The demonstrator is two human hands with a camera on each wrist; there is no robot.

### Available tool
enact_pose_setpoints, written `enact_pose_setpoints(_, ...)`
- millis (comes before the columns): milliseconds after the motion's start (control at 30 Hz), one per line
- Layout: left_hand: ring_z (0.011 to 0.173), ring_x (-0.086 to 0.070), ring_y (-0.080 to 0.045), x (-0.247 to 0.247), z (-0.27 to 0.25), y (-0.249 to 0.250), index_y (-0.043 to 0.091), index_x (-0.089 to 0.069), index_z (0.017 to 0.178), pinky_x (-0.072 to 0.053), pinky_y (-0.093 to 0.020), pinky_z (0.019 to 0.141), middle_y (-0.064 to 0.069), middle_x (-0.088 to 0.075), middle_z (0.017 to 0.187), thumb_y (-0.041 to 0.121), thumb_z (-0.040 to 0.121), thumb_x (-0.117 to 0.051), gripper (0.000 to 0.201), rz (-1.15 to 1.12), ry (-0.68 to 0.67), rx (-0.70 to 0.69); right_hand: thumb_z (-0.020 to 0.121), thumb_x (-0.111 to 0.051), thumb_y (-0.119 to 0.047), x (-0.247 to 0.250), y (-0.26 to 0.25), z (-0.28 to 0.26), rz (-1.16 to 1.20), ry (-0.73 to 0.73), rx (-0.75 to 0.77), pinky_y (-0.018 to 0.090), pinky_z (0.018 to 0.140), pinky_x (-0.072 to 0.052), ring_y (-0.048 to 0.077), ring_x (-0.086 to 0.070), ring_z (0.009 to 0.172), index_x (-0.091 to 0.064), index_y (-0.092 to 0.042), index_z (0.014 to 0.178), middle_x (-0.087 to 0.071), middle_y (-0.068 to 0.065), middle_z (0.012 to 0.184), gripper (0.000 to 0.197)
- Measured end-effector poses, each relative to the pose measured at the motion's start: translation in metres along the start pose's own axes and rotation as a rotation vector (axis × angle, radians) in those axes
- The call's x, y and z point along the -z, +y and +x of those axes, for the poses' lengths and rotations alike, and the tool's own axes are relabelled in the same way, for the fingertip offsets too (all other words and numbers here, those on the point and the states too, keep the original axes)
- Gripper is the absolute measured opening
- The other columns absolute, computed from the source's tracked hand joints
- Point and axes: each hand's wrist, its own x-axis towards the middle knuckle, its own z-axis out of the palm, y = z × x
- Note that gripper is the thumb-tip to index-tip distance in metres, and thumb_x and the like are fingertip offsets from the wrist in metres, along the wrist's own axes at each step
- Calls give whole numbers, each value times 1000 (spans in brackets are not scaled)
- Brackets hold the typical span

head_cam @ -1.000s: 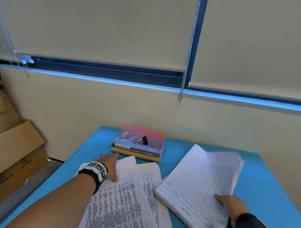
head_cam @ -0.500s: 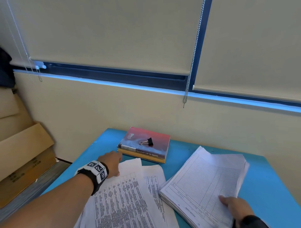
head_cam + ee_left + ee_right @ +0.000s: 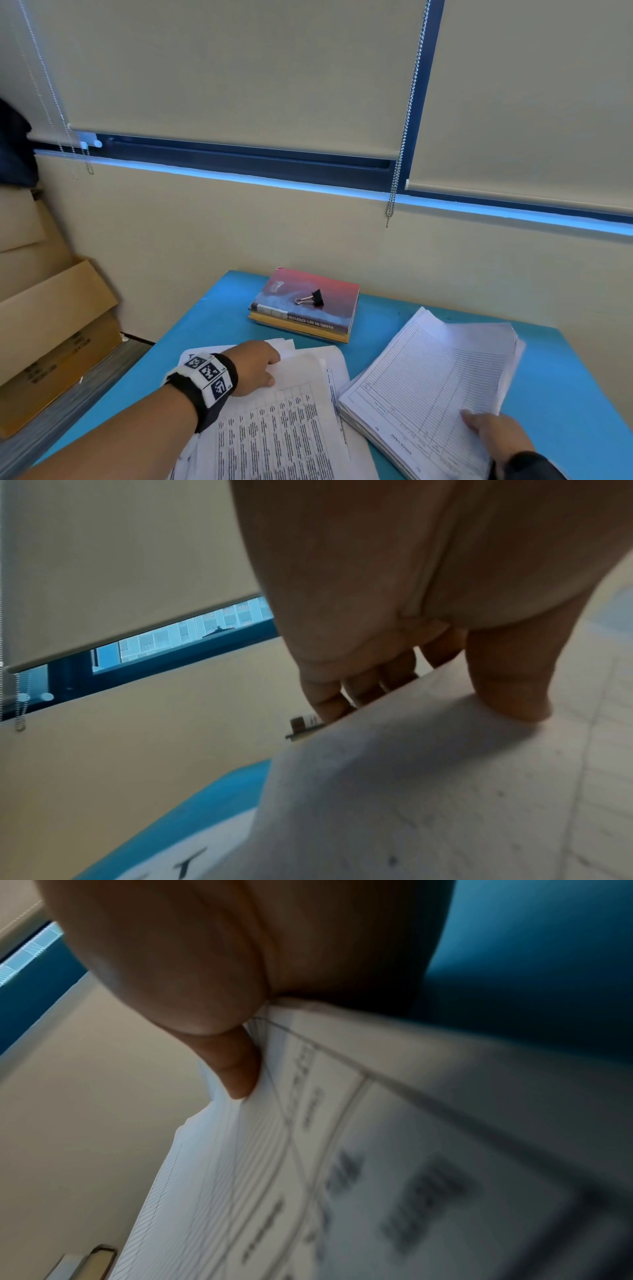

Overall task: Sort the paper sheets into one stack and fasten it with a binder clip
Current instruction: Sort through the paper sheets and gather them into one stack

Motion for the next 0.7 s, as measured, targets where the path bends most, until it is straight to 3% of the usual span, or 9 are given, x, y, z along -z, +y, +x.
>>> enact_pose_setpoints(67, 113, -54, -24, -4, 6, 1, 13, -60, 115, -42, -30, 92, -2, -54, 122, 35, 93, -59, 31, 17, 11, 60, 84, -72, -8, 1, 0, 2, -7, 5, 10, 45, 90, -49, 35, -63, 88, -60, 7, 101, -65, 20, 98, 25)
enact_pose_setpoints(133, 117, -52, -26, -8, 12, -3, 17, -61, 109, -42, -37, 99, -2, -50, 127, 40, 90, -61, 29, 48, 18, 124, 84, -72, -8, 0, 0, 2, -12, 5, 15, 45, 91, -48, 36, -63, 91, -61, 8, 102, -65, 21, 101, 27)
enact_pose_setpoints(233, 106, -57, -26, -9, 18, -7, 21, -52, 83, -44, -37, 91, -3, -52, 110, 41, 85, -65, 24, 61, -14, 181, 81, -75, -11, -1, 3, 7, -19, 5, 15, 49, 95, -49, 37, -65, 92, -63, 8, 103, -68, 21, 103, 31)
enact_pose_setpoints(333, 90, -50, -24, -10, 22, -10, 22, -47, 75, -43, -37, 86, 0, -48, 99, 40, 84, -66, 28, 62, -17, 210, 82, -75, -10, -1, 5, 9, -13, 0, 3, 51, 95, -50, 37, -66, 90, -63, 8, 101, -69, 21, 99, 29)
enact_pose_setpoints(400, 91, -47, -23, -8, 23, -11, 23, -54, 79, -43, -38, 89, 0, -46, 99, 42, 83, -66, 23, 88, -4, 209, 81, -75, -10, -1, 6, 11, -7, 0, 10, 51, 95, -50, 37, -66, 89, -64, 7, 100, -69, 21, 98, 28)
enact_pose_setpoints(467, 99, -49, -24, -5, 23, -10, 22, -61, 94, -42, -38, 92, -1, -48, 100, 43, 84, -65, 24, 107, 5, 201, 80, -76, -11, -1, 8, 13, -5, 3, 18, 52, 95, -50, 37, -67, 89, -65, 7, 102, -70, 20, 99, 30)
enact_pose_setpoints(600, 103, -45, -22, 7, 19, -9, 32, -48, 85, -38, -38, 94, 5, -50, 97, 46, 85, -62, 20, 89, 35, 178, 80, -76, -12, -1, 10, 15, 10, -5, 12, 54, 95, -50, 38, -67, 90, -64, 6, 102, -70, 21, 99, 30)
enact_pose_setpoints(700, 96, -47, -17, 23, 7, -5, 27, -53, 97, -38, -32, 88, 7, -52, 101, 44, 89, -62, 21, 42, 39, 96, 81, -75, -11, -1, 9, 12, 34, -11, 20, 54, 95, -50, 39, -68, 89, -64, 5, 101, -70, 20, 97, 27)
